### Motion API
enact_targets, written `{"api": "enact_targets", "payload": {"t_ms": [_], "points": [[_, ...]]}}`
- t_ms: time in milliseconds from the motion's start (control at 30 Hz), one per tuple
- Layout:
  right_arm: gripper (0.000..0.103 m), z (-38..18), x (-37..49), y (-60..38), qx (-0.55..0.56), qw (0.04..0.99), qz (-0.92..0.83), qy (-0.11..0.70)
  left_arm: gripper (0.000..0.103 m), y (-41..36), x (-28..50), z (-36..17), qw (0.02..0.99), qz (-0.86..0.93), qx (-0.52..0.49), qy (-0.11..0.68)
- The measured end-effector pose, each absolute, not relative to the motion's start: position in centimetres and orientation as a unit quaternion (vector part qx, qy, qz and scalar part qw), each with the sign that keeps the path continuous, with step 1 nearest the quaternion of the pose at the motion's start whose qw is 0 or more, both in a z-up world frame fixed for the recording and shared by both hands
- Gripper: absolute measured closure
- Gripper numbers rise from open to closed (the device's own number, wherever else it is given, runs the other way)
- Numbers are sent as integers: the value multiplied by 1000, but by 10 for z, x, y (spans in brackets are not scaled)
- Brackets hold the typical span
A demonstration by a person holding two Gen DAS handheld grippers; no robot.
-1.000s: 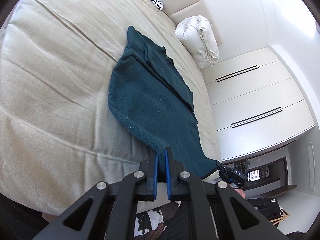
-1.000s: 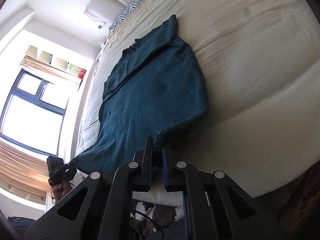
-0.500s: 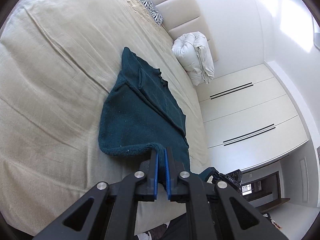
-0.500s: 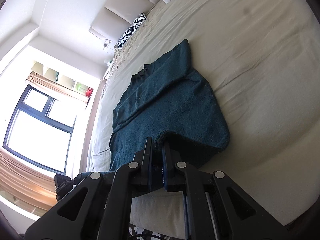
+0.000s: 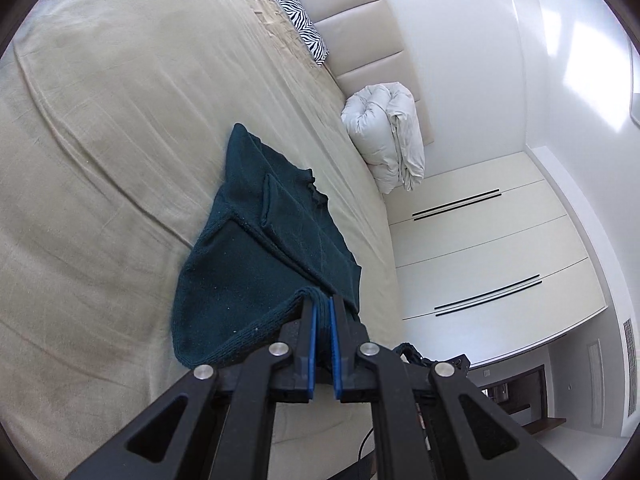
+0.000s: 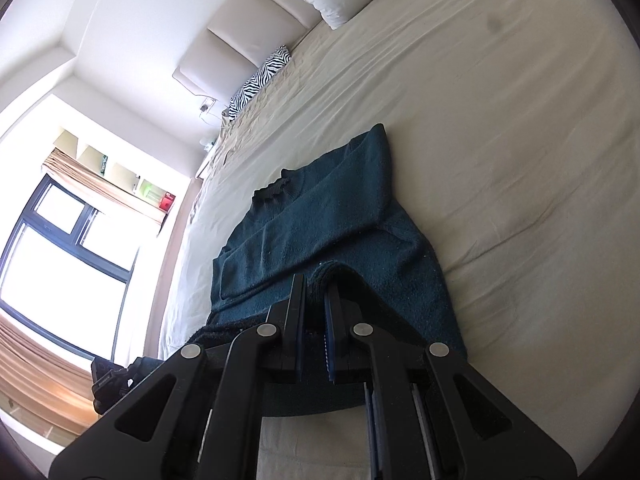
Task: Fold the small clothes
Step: 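Lift the hem with both grippers and fold it toward the collar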
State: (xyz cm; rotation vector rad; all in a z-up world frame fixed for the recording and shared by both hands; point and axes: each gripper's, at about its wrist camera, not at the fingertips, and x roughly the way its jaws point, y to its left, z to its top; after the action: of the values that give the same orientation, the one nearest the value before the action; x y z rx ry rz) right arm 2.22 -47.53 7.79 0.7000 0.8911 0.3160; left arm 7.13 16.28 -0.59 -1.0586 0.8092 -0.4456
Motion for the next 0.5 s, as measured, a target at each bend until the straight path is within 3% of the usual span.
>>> {"api": "enact_targets", "payload": {"t_ms": [500], "points": [[96, 61, 127, -461, 310, 848, 118, 413, 96, 169, 164, -13, 761, -193, -494, 374]]}}
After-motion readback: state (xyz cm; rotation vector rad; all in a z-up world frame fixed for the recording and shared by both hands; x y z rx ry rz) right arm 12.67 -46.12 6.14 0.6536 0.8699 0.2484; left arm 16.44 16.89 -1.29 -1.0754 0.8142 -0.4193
